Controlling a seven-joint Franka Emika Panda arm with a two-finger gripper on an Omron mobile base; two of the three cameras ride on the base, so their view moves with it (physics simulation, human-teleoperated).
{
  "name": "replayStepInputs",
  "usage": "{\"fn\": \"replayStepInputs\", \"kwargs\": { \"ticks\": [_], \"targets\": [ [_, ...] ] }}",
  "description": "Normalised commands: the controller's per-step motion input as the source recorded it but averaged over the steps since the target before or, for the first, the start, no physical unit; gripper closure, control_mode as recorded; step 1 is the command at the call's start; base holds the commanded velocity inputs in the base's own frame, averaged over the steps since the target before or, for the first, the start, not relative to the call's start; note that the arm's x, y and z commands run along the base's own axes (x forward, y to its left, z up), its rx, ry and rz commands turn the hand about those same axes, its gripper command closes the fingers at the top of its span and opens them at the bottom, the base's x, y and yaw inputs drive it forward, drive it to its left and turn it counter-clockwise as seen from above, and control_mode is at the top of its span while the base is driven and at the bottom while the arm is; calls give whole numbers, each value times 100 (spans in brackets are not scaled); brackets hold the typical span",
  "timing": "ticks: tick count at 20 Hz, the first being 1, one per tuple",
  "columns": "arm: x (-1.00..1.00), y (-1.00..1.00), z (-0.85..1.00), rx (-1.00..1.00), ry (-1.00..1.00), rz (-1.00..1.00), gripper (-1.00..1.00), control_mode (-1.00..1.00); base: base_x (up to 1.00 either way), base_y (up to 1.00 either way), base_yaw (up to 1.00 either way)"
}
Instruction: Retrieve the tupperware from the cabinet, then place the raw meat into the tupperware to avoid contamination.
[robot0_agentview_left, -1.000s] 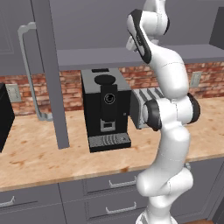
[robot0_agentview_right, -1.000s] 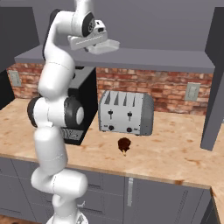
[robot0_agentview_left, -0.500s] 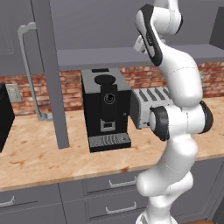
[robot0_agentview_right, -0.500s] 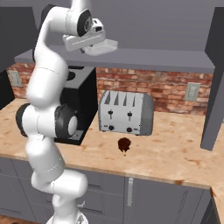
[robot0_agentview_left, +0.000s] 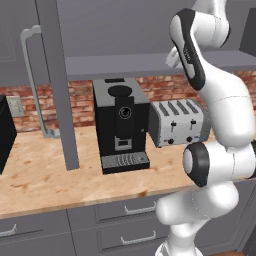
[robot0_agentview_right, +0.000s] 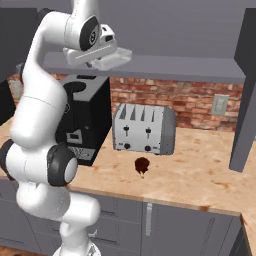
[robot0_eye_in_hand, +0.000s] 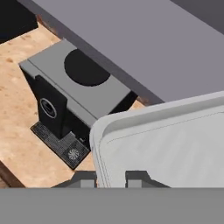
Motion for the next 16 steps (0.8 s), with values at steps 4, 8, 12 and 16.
{"fn": "replayStepInputs", "kwargs": {
  "ticks": [4, 8, 12, 16],
  "targets": [
    [-79, -1, 0, -1, 0, 5, 100, -100, 0, 0, 0],
    [-71, 0, 0, -2, 5, 6, 100, -100, 0, 0, 0],
    [-64, 0, 0, -3, 10, 5, 100, -100, 0, 0, 0],
    [-58, 0, -2, -4, 14, 5, 100, -100, 0, 0, 0]
  ]
}}
